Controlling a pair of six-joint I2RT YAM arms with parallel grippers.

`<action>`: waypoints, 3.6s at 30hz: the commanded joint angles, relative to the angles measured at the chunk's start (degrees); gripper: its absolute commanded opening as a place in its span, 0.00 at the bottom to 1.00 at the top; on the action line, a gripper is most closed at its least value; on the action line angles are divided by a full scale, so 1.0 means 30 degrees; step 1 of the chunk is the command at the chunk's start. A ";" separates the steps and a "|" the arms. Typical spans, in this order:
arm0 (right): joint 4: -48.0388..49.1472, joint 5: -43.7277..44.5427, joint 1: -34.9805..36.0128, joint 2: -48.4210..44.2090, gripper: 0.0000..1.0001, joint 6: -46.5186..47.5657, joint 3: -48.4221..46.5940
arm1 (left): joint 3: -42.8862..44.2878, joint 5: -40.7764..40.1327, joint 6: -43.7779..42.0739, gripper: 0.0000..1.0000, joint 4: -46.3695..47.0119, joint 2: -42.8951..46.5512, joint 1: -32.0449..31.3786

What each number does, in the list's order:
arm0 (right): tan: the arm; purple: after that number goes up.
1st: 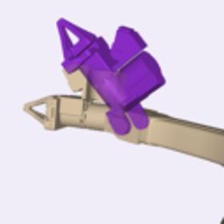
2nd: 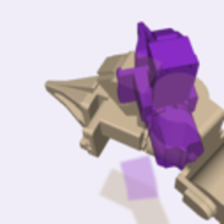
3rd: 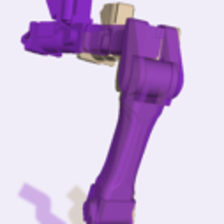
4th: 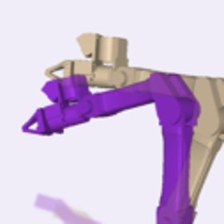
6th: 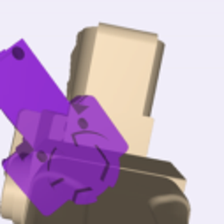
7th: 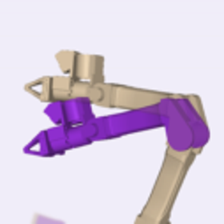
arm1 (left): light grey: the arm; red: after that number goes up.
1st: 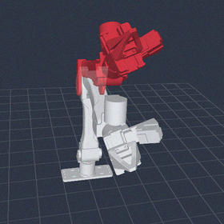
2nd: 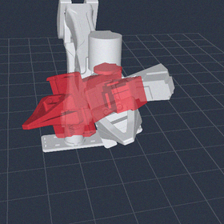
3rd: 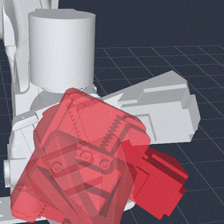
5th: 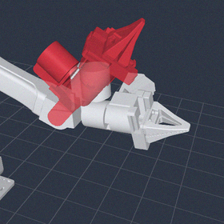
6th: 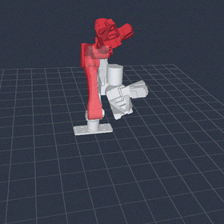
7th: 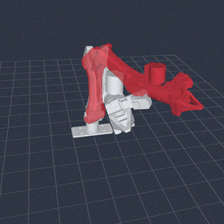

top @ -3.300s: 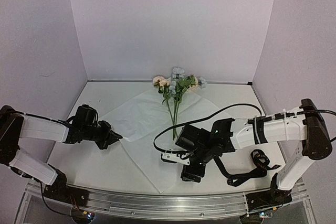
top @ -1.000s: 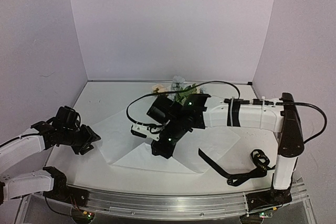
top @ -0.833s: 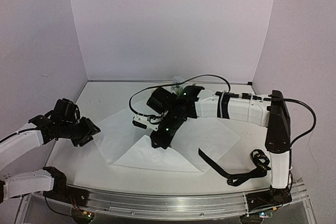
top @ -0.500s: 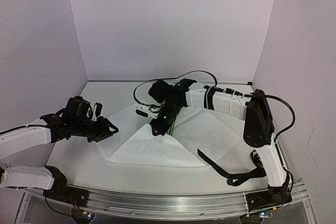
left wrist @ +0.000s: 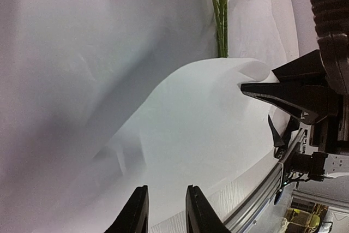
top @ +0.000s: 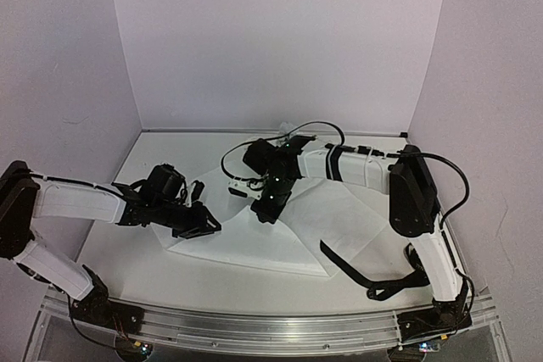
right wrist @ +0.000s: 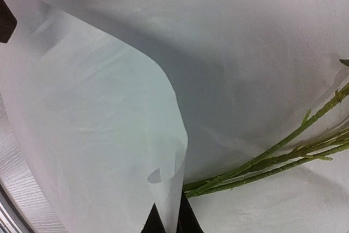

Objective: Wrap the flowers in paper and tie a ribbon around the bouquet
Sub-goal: Fold the bottom corner of the flattened wrapping paper at the center of the board, then move the ribbon to the corner of the board.

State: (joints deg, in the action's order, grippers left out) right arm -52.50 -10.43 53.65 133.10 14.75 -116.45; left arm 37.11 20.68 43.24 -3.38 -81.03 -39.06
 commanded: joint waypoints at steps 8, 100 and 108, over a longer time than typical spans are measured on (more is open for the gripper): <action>0.0191 0.1261 -0.0121 -0.0690 0.03 -0.0664 0.0309 | 0.0046 -0.0077 0.0116 0.21 0.1956 -0.1581 -0.0746; -0.8637 1.8756 -0.0940 -2.4302 0.02 -1.9172 2.5688 | -0.2142 -0.3423 0.2628 0.08 0.1796 -0.1652 -0.1481; -0.9395 1.6371 -0.1057 -2.3526 0.68 -1.8621 2.2670 | -0.2203 -0.3416 0.2561 0.08 0.1820 -0.1566 -0.1481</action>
State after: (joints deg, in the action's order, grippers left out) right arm -75.30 41.61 50.56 60.44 -42.07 -40.68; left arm 29.61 11.77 51.05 3.51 -86.08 -43.35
